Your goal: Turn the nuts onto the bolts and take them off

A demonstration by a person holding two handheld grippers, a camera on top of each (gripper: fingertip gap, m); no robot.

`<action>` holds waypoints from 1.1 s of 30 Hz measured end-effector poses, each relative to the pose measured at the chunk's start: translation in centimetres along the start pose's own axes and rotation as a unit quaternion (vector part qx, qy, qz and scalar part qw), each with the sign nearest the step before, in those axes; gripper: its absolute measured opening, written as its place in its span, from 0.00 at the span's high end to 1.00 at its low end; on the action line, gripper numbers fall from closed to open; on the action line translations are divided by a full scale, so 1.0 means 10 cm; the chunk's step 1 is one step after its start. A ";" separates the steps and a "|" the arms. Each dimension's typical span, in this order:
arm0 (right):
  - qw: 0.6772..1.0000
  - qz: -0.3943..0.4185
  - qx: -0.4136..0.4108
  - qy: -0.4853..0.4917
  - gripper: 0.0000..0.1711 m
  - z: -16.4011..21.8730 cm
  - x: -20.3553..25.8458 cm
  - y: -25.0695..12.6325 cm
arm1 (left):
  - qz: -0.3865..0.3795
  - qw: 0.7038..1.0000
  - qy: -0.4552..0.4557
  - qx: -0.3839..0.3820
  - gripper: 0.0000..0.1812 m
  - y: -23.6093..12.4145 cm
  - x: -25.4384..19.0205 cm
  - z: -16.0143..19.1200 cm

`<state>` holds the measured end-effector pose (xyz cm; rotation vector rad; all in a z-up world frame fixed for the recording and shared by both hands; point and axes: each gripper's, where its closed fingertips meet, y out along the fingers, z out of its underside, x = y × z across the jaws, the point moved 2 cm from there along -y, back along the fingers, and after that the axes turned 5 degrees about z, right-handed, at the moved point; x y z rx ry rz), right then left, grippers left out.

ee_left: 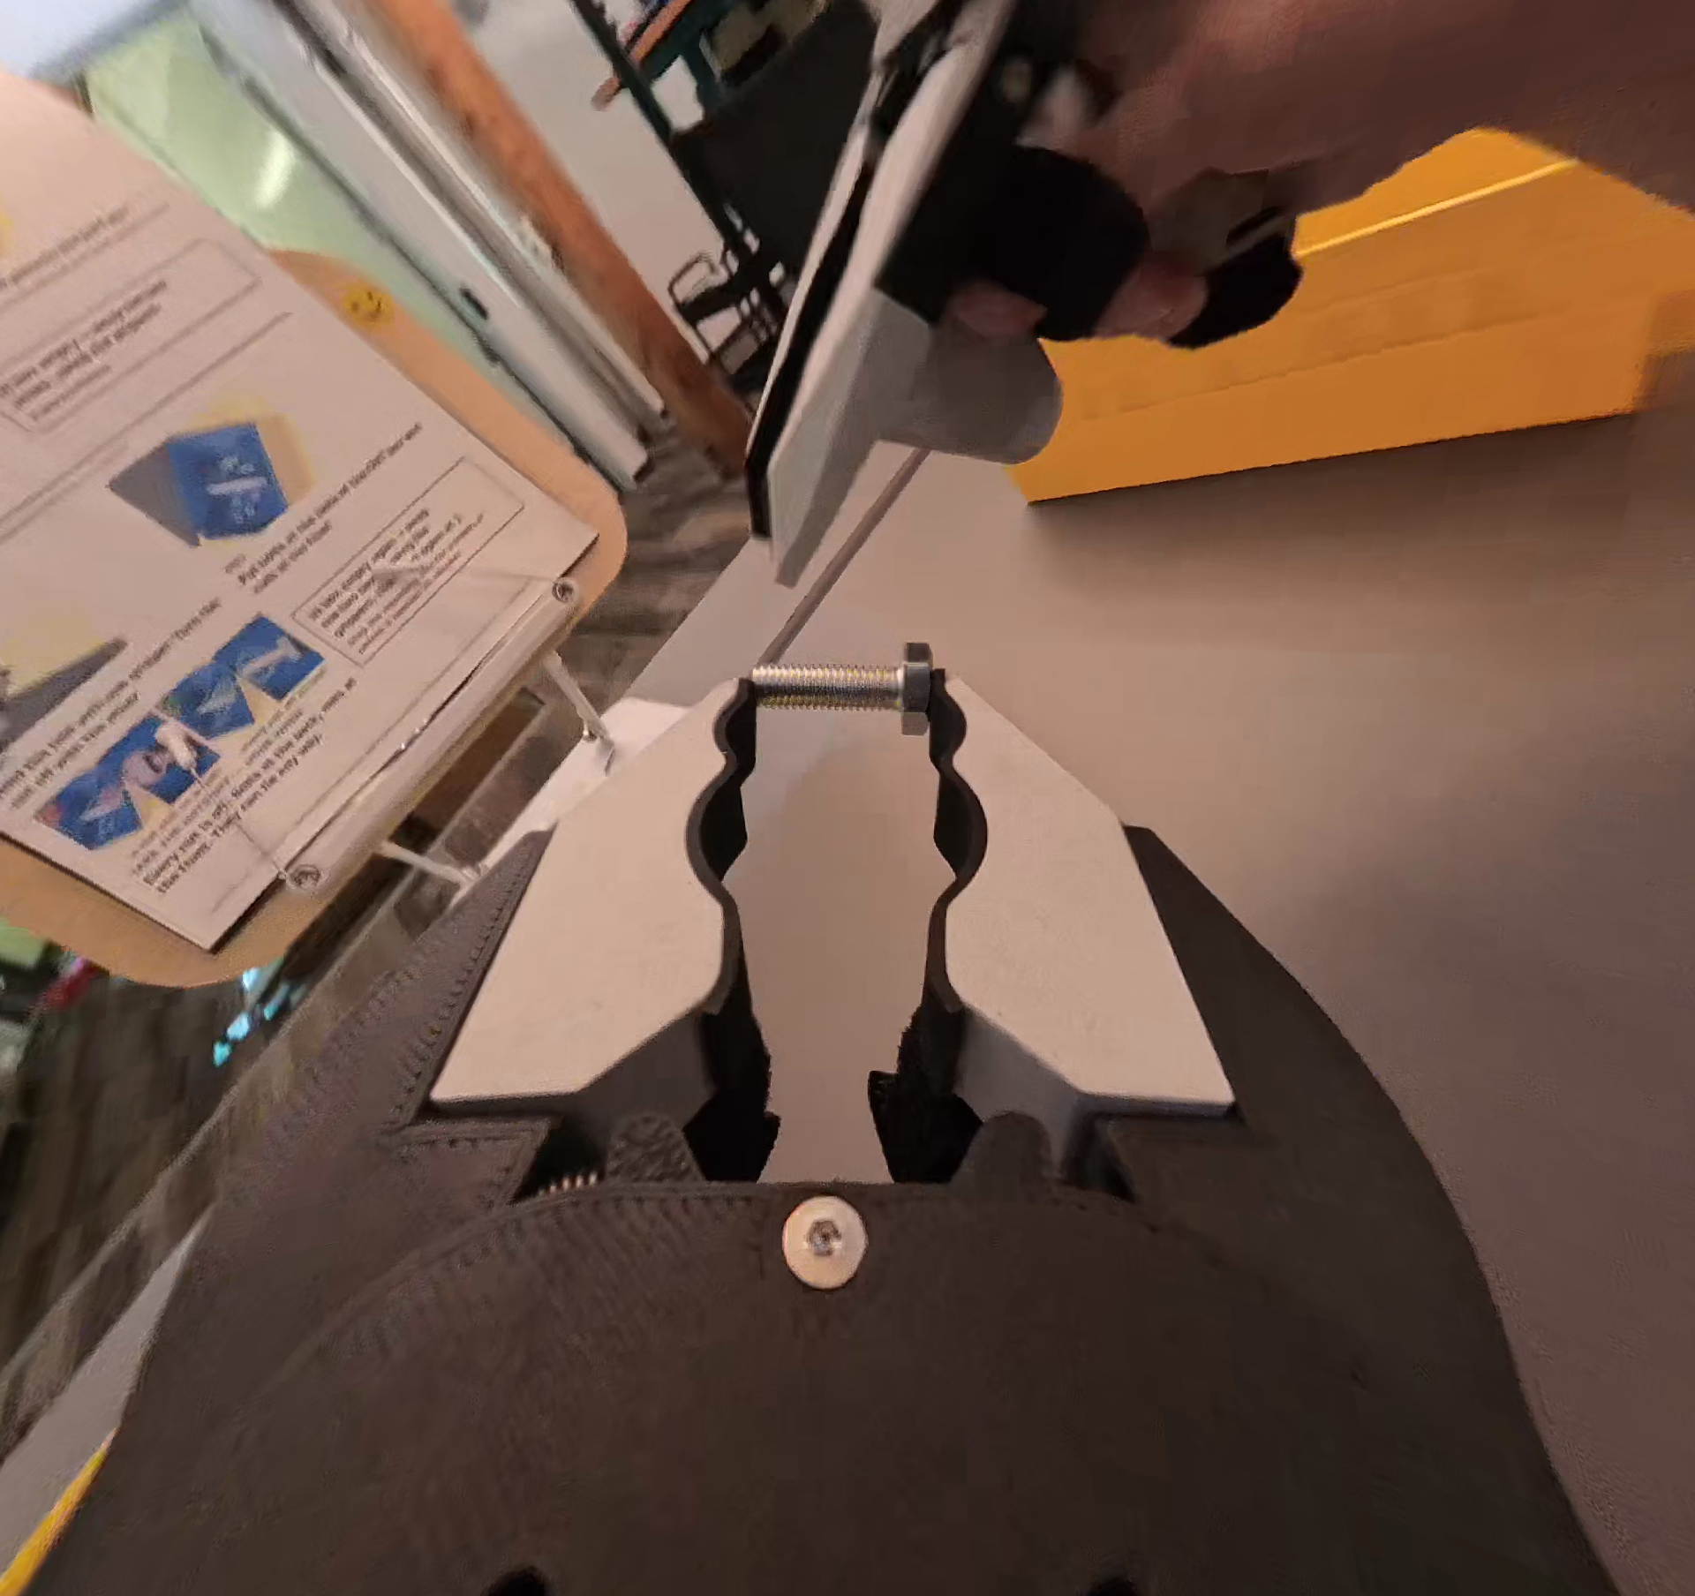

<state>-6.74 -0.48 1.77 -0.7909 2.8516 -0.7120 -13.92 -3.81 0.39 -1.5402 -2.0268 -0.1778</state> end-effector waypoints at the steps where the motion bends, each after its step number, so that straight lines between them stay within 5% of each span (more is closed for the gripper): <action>1: 0.996 -0.079 -0.008 0.052 0.75 -0.02 0.15 0.02 | 0.003 1.000 0.011 -0.013 0.80 -0.04 -0.02 0.02; 5: 0.941 -0.283 0.006 0.188 0.75 -0.05 0.52 0.03 | 0.010 0.998 0.034 -0.044 0.80 -0.18 -0.07 0.13; 11: 0.898 -0.390 0.051 0.200 0.83 0.09 0.81 0.11 | 0.057 0.995 0.021 -0.085 0.80 -0.31 -0.14 0.07; 17: 0.879 -0.434 0.045 0.192 0.94 0.07 0.97 0.08 | 0.070 0.991 0.029 -0.109 0.80 -0.41 -0.15 0.01; 33: 0.874 -0.435 0.053 0.211 0.95 0.08 0.95 0.11 | 0.072 0.991 0.047 -0.105 0.80 -0.40 -0.18 0.06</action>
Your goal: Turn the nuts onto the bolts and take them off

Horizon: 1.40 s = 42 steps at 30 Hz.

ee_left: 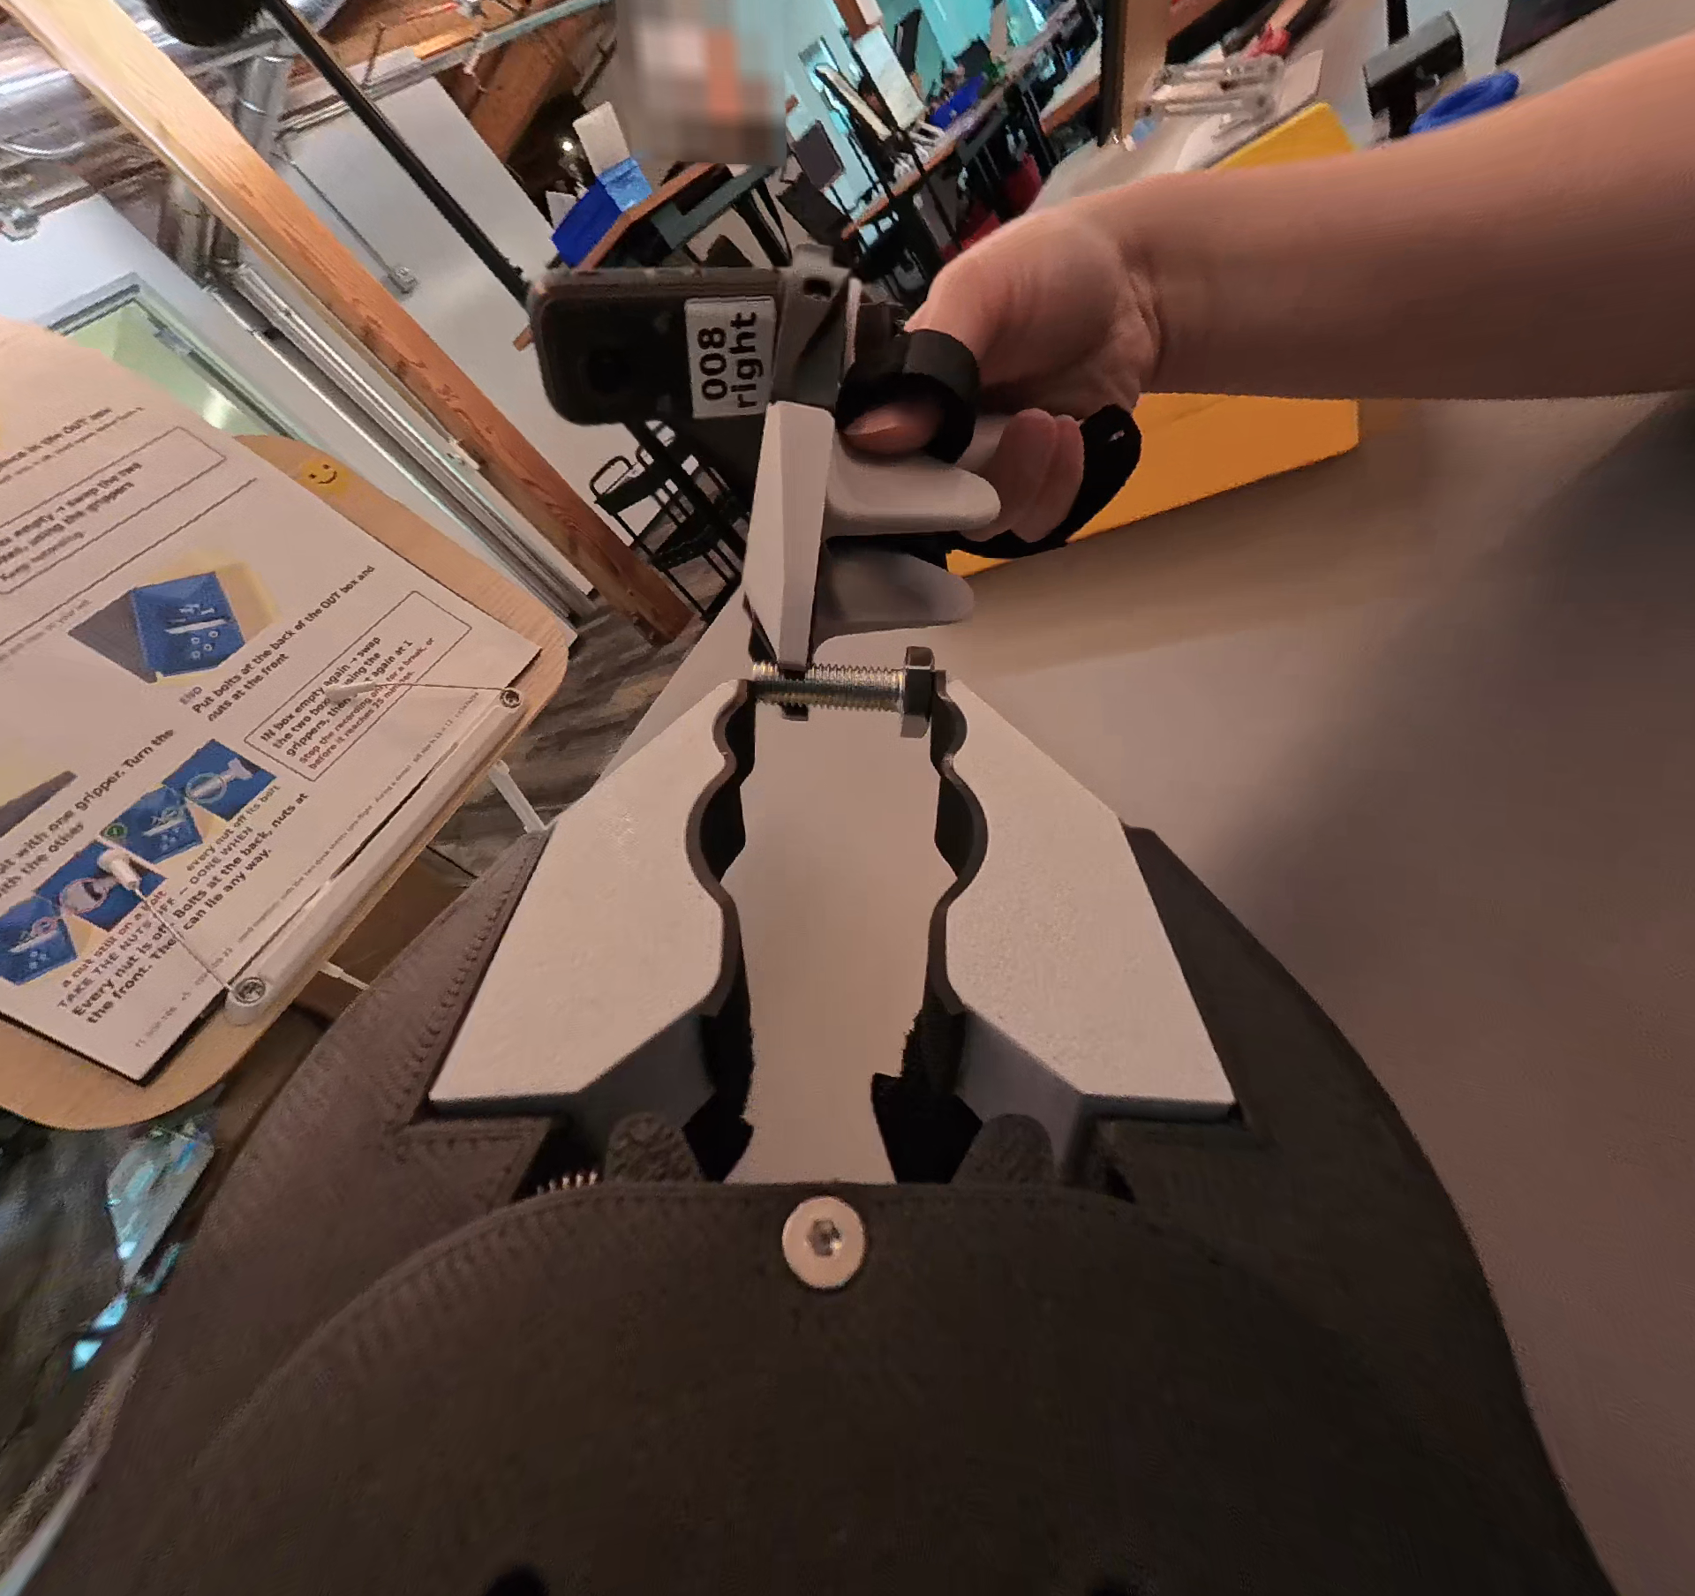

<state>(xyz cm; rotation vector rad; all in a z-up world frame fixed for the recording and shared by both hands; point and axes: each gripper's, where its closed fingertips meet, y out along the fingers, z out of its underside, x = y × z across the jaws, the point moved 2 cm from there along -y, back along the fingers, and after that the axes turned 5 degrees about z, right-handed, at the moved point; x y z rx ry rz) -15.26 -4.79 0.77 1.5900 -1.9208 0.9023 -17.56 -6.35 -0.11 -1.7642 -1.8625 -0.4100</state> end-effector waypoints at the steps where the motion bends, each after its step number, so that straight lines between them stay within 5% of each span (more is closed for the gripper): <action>1: 1.000 0.003 -0.005 -0.009 0.96 -0.02 0.01 -0.01 | -0.004 1.000 -0.014 -0.007 0.79 0.00 0.01 0.01; 5: 0.992 0.043 -0.048 -0.104 0.95 -0.16 0.04 -0.09 | 0.028 0.979 -0.196 -0.056 0.69 -0.01 0.15 -0.01; 9: 0.977 0.075 -0.071 -0.189 0.95 -0.23 0.11 -0.12 | 0.122 0.879 -0.430 -0.168 0.74 -0.09 0.27 -0.11; 11: 0.975 0.075 -0.066 -0.198 0.95 -0.21 0.13 -0.08 | 0.129 0.850 -0.476 -0.186 0.78 -0.11 0.33 -0.05; 25: 0.978 0.072 -0.055 -0.188 0.95 -0.15 0.04 0.06 | 0.162 0.868 -0.454 -0.120 0.95 -0.03 0.15 0.09; 42: 0.989 0.056 -0.059 -0.122 0.95 -0.14 -0.11 0.09 | 0.182 0.826 -0.522 -0.107 0.96 -0.02 0.15 0.20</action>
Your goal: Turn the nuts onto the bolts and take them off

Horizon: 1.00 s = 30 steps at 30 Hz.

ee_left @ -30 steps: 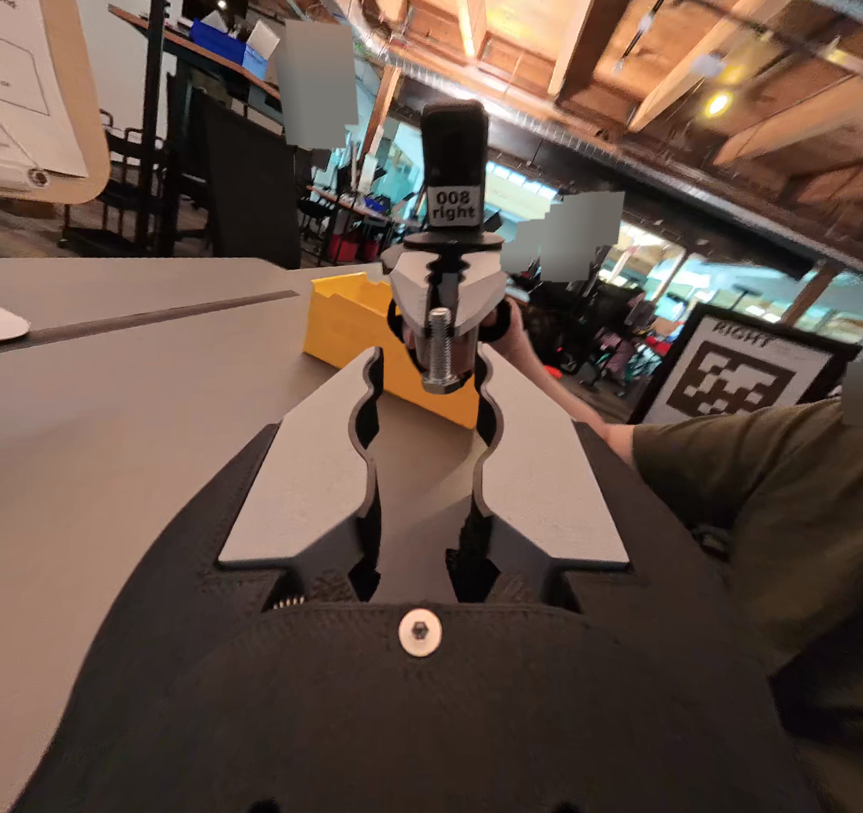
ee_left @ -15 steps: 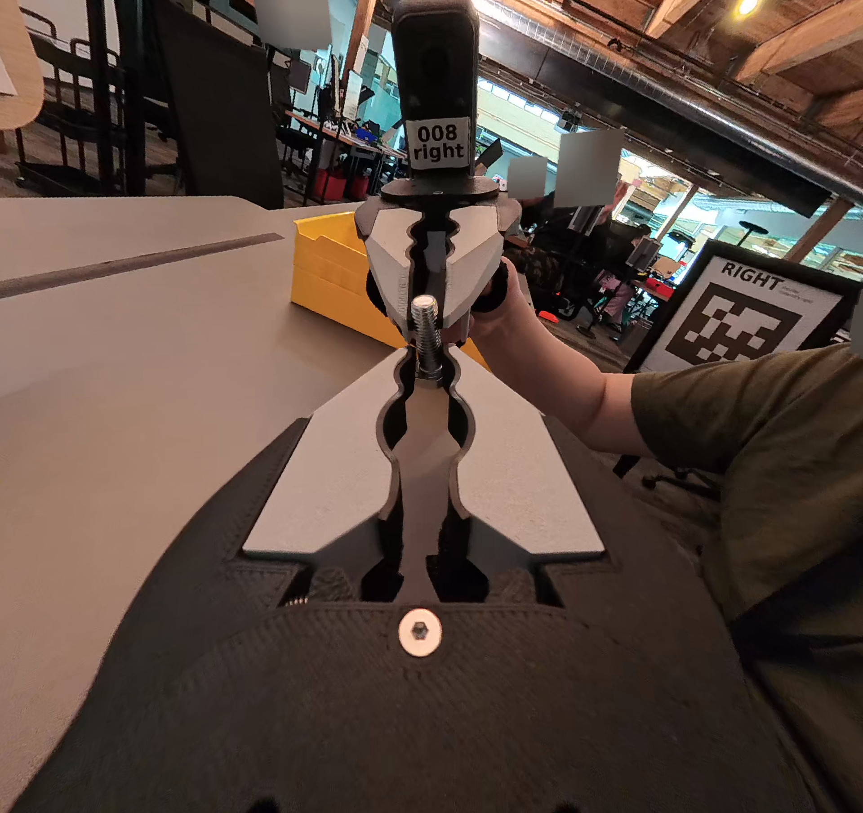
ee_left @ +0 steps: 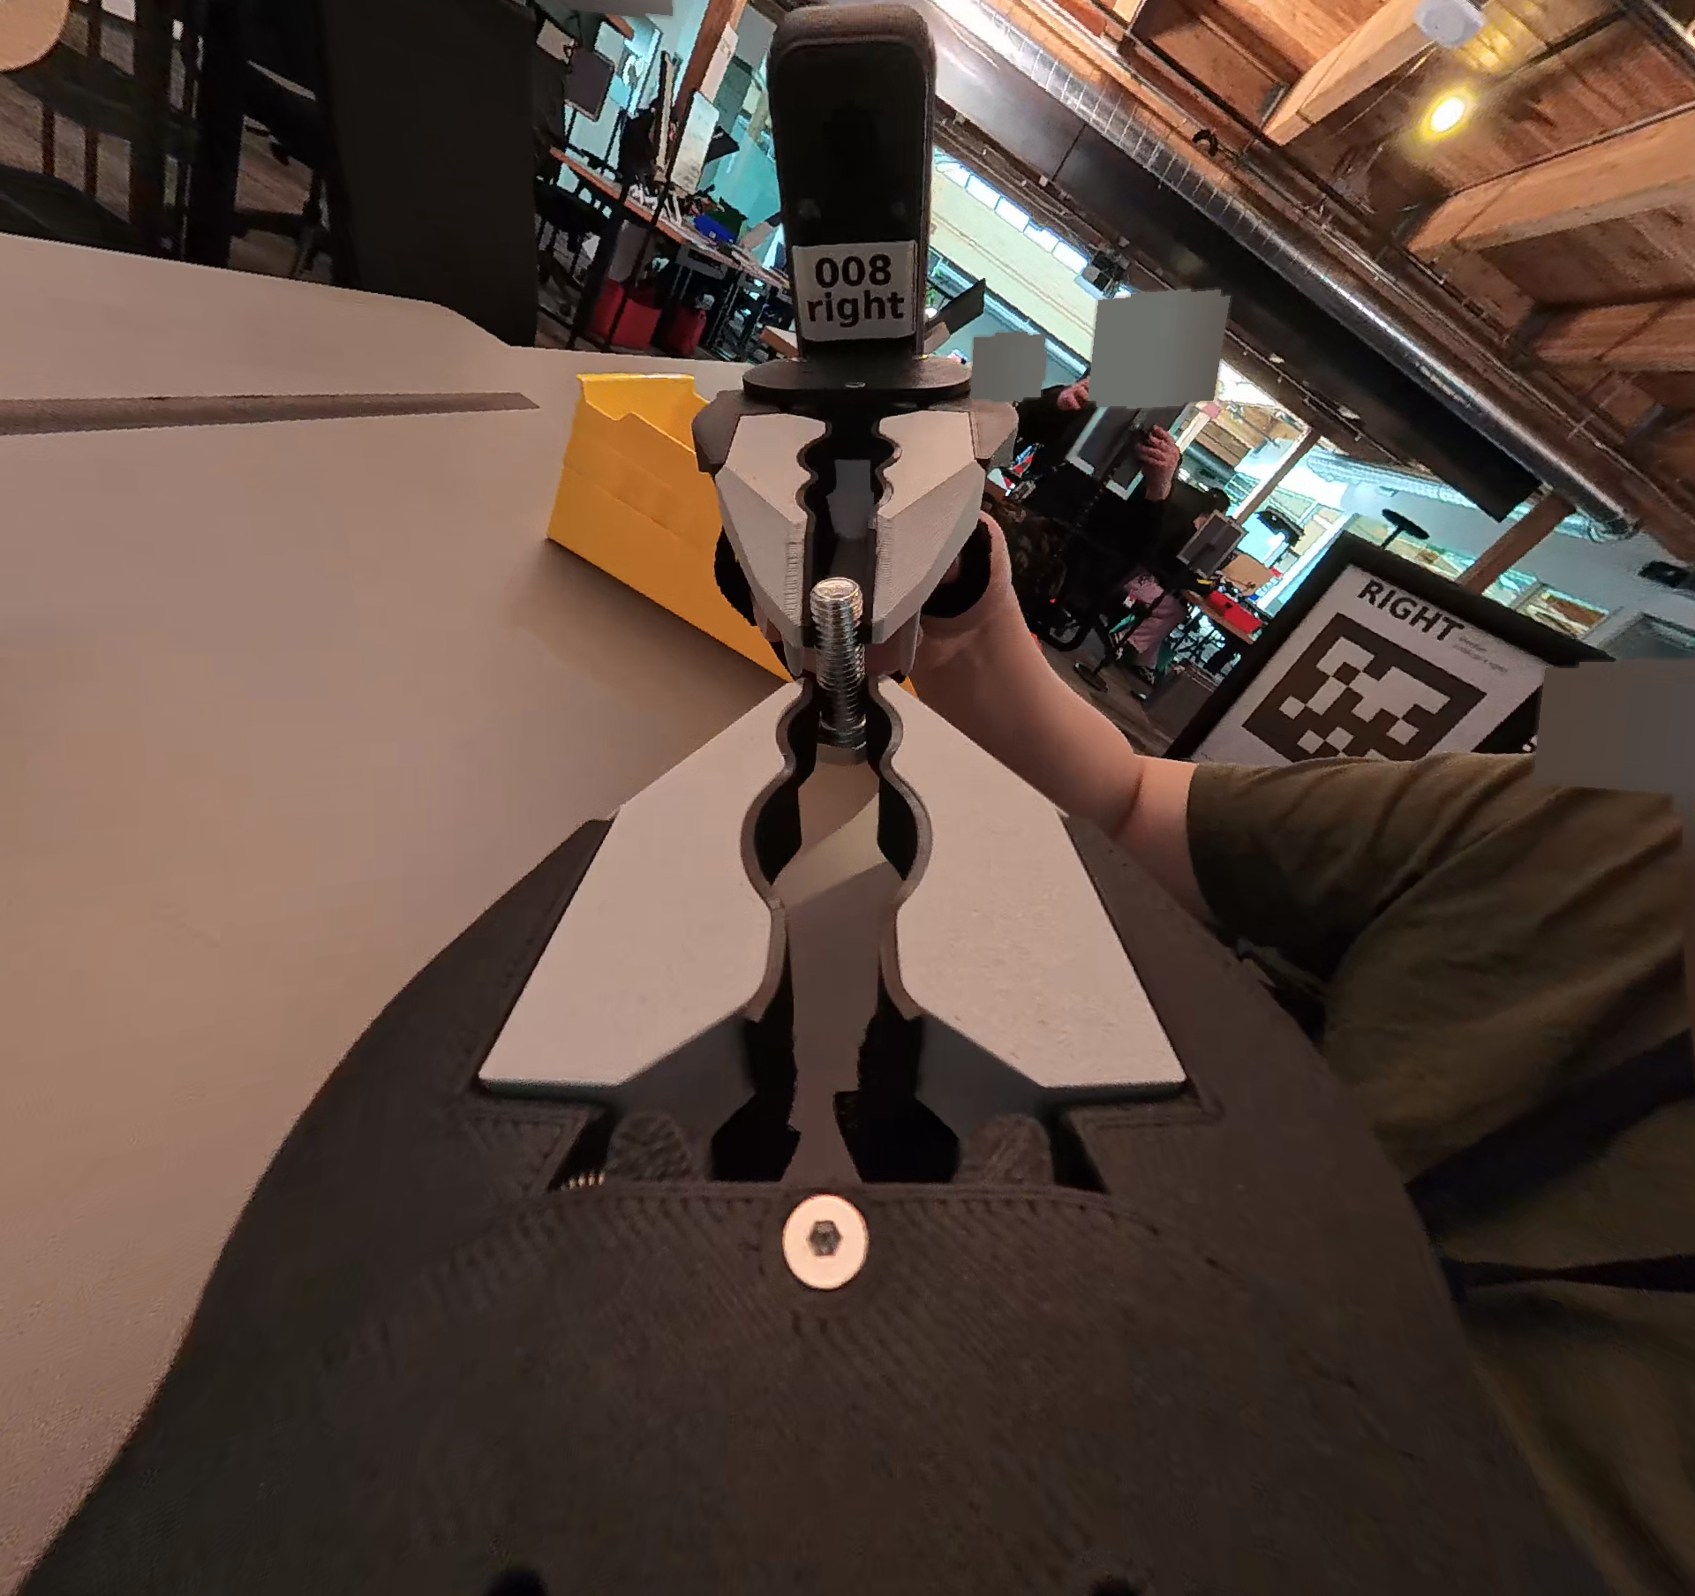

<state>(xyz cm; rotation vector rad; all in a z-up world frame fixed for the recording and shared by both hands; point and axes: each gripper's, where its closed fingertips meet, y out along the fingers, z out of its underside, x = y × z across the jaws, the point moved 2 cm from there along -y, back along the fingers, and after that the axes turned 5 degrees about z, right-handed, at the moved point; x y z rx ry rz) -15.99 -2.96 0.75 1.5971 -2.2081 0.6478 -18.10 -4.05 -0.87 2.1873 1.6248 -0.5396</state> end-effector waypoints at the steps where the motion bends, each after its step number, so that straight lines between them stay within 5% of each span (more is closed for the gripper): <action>1: 1.000 0.000 0.000 0.002 0.95 0.00 0.00 0.00 | 0.000 1.000 -0.004 -0.001 0.96 0.00 0.01 0.00; 30: 1.000 -0.005 0.010 0.000 0.95 0.03 -0.02 0.00 | 0.024 0.999 -0.047 -0.008 0.96 0.02 0.03 0.03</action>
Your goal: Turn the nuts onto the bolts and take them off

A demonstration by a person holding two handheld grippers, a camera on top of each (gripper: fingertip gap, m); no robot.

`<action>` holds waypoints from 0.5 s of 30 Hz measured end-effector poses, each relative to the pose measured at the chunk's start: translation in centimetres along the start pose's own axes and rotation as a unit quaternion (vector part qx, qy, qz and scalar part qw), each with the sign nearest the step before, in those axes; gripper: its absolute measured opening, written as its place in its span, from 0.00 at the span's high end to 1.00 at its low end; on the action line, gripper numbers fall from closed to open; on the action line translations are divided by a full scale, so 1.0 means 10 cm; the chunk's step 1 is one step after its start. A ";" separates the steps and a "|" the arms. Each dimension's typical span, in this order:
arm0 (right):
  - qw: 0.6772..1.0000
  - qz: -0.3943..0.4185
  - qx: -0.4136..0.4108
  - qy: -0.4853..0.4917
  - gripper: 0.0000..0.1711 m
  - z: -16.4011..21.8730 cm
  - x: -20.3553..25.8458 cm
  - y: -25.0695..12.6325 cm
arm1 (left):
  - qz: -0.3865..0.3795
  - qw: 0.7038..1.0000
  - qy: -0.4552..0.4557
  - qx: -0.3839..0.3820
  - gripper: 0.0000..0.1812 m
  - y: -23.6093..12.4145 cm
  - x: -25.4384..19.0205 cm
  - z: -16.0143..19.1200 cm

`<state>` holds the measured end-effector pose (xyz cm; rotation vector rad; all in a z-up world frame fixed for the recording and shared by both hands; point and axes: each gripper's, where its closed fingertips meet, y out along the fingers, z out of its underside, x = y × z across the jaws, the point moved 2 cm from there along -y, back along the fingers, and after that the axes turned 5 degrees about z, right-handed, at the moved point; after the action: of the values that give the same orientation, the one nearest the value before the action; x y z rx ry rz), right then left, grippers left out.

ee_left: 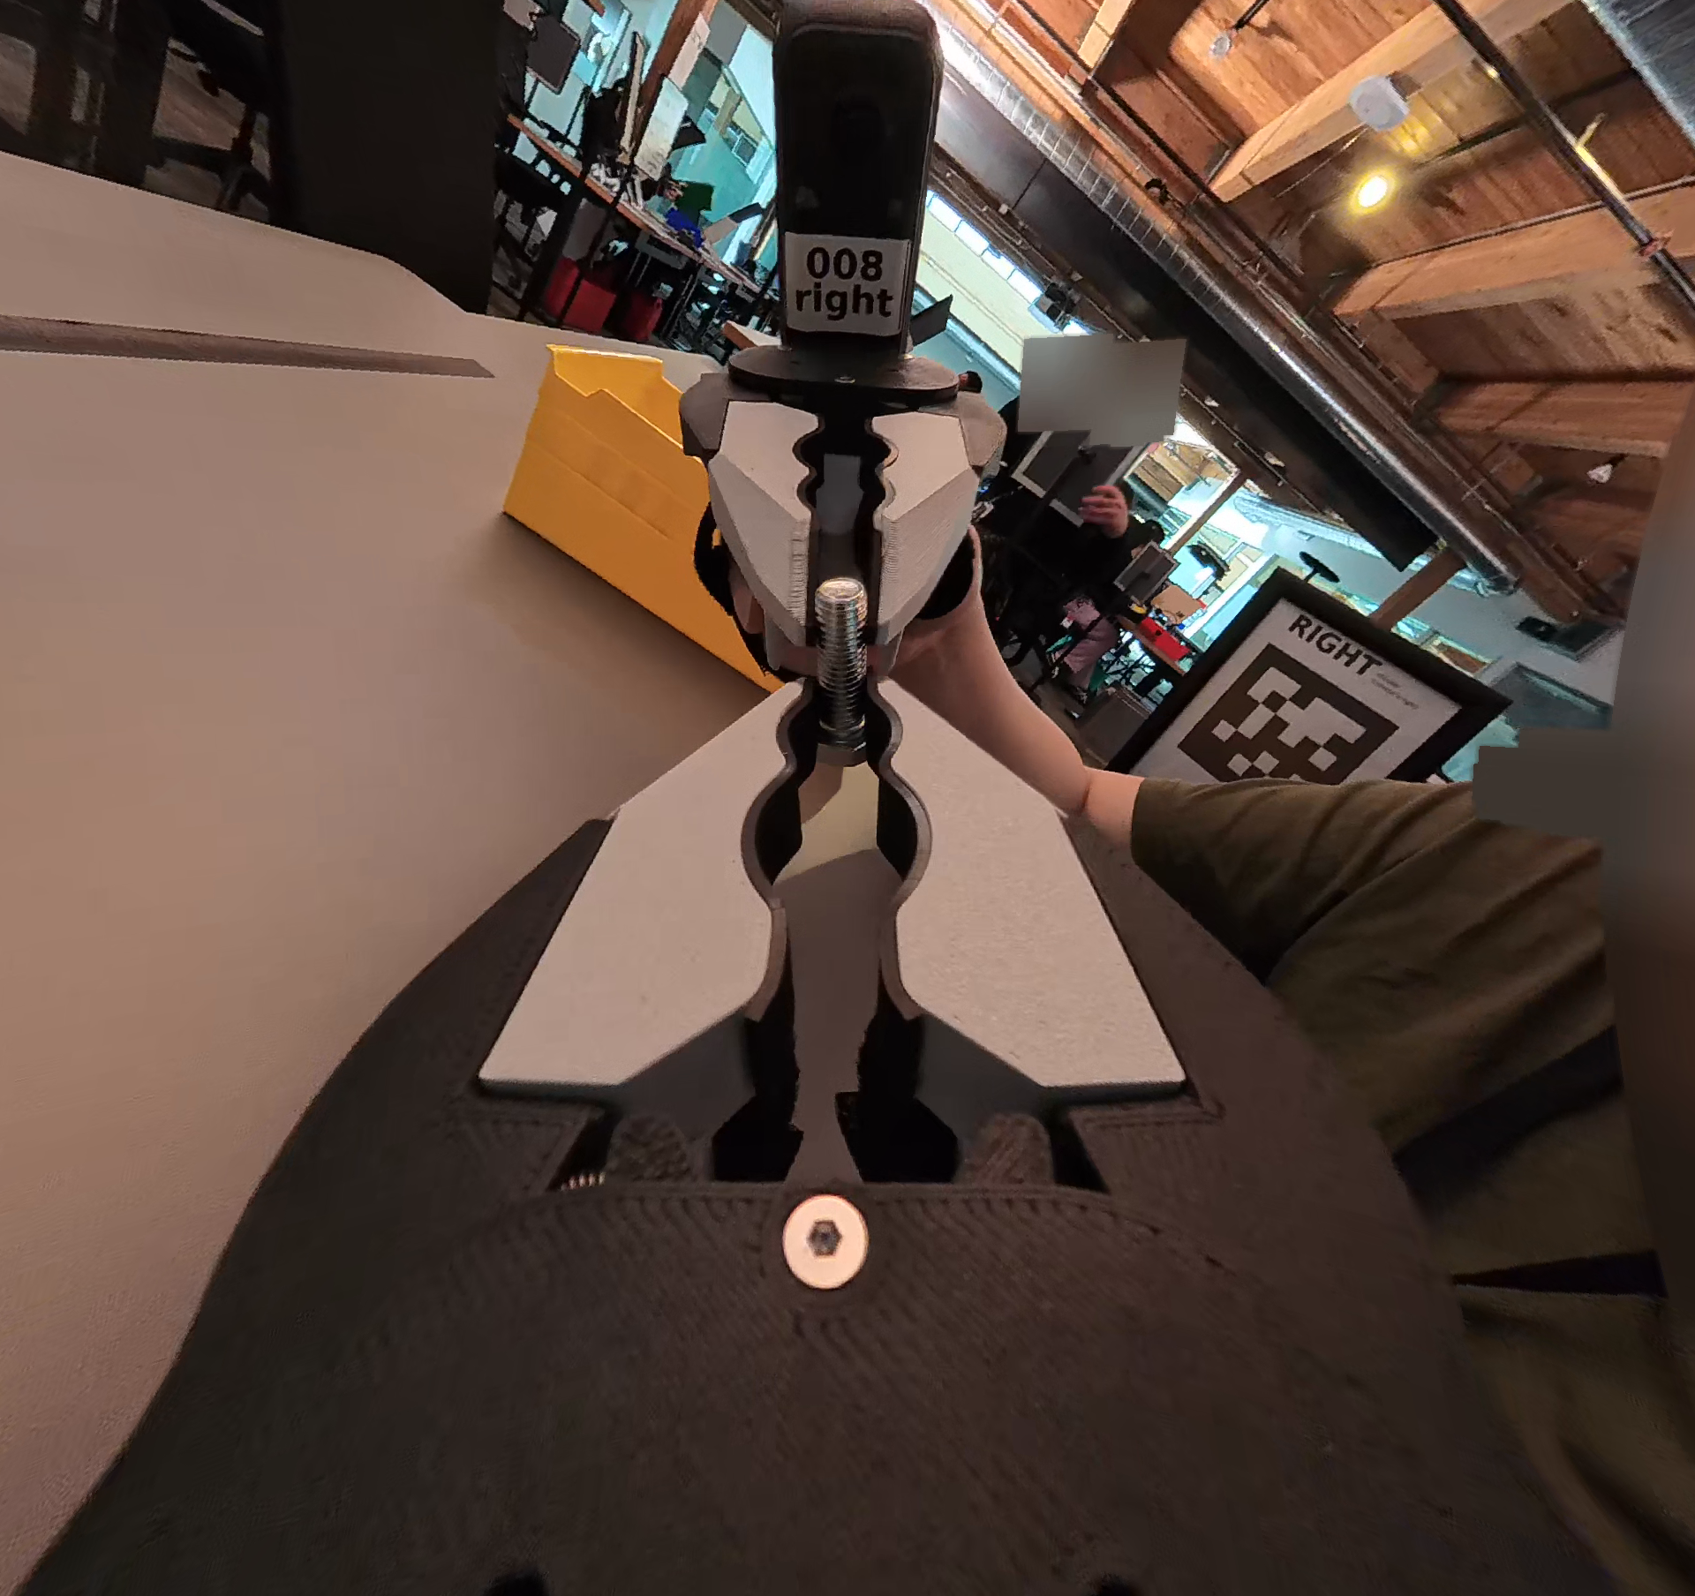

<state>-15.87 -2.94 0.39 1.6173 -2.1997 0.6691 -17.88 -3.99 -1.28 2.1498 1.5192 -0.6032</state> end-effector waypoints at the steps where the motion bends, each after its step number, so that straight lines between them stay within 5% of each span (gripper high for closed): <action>1: 1.000 0.005 0.002 -0.003 0.95 0.00 -0.01 0.00 | -0.005 1.000 0.002 0.002 0.96 0.00 0.01 0.00; 15: 0.997 0.030 -0.013 -0.072 0.87 -0.08 0.01 -0.09 | -0.028 0.998 0.039 -0.027 0.96 -0.10 -0.02 -0.13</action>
<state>-15.01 -2.79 1.30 1.6392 -2.3572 0.5535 -18.76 -3.04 -0.22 2.1192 1.6224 -0.4956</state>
